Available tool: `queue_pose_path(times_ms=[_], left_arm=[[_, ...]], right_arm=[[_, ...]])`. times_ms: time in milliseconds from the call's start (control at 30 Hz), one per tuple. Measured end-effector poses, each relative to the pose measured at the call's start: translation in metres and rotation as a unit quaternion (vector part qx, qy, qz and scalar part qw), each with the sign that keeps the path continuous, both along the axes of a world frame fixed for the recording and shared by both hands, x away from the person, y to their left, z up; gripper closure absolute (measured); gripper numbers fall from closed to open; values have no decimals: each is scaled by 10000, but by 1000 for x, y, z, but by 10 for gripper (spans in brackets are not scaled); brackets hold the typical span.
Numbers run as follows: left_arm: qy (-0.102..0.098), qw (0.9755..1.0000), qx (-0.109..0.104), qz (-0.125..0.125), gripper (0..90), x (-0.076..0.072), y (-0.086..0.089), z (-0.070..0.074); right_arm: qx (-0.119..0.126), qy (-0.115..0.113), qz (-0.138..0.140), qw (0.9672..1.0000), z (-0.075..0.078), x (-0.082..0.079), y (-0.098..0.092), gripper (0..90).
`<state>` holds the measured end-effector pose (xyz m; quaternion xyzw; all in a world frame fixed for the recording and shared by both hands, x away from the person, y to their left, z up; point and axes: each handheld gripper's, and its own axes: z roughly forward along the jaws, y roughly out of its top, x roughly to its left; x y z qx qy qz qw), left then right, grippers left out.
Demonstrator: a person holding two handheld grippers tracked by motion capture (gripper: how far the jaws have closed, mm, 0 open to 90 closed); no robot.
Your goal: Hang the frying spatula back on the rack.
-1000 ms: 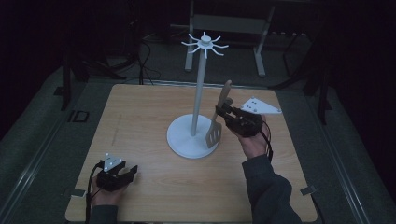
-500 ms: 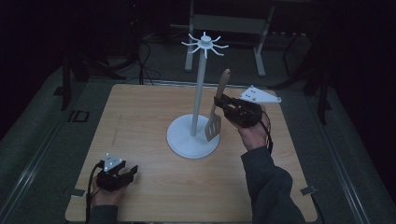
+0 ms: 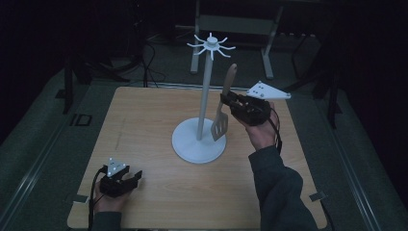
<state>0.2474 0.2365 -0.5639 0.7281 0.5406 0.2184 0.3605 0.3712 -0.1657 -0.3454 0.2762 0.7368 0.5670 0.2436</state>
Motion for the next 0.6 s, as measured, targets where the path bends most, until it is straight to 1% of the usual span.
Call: queue_pose_path(times_ms=[267, 600], left_arm=[[16, 10000, -10, -6, 437, 0, 0, 0], [39, 10000, 1, -16, 434, 1, -1, -1]], right_arm=[[26, 8, -30, 10000, 6, 3, 0, 753], [-5, 36, -24, 10000, 13, 7, 3, 753]])
